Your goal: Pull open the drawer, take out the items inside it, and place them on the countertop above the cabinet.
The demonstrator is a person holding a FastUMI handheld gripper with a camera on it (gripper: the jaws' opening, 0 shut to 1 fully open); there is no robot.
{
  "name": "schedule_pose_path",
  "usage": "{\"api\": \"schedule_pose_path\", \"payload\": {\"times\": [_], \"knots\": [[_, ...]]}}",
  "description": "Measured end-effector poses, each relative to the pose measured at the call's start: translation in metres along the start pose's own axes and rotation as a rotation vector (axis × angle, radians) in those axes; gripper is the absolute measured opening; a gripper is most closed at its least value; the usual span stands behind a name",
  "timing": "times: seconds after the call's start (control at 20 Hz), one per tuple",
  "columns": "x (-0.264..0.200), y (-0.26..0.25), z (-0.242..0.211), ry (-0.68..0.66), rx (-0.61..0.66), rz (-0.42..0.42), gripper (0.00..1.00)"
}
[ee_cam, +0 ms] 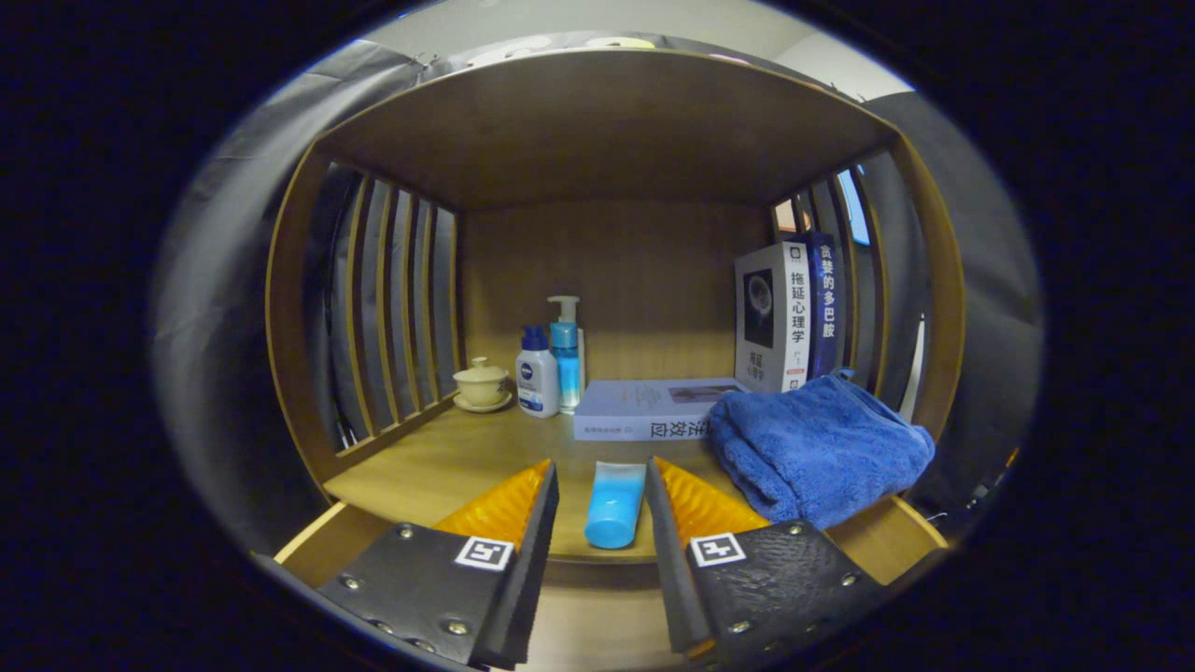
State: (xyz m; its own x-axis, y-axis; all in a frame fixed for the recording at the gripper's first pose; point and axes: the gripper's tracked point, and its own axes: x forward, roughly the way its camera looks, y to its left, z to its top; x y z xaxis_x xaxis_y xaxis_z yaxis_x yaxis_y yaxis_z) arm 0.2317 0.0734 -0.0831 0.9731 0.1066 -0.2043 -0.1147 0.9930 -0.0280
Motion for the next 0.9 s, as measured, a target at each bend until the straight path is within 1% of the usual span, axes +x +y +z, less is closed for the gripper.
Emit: {"api": "schedule_pose_path", "payload": {"times": [0.6,0.9], "knots": [[0.0008,0.0005,-0.0011,0.008,0.000,-0.001,0.55],[-0.0025,0.0018,0.0031,-0.015,0.001,0.006,0.55]]}}
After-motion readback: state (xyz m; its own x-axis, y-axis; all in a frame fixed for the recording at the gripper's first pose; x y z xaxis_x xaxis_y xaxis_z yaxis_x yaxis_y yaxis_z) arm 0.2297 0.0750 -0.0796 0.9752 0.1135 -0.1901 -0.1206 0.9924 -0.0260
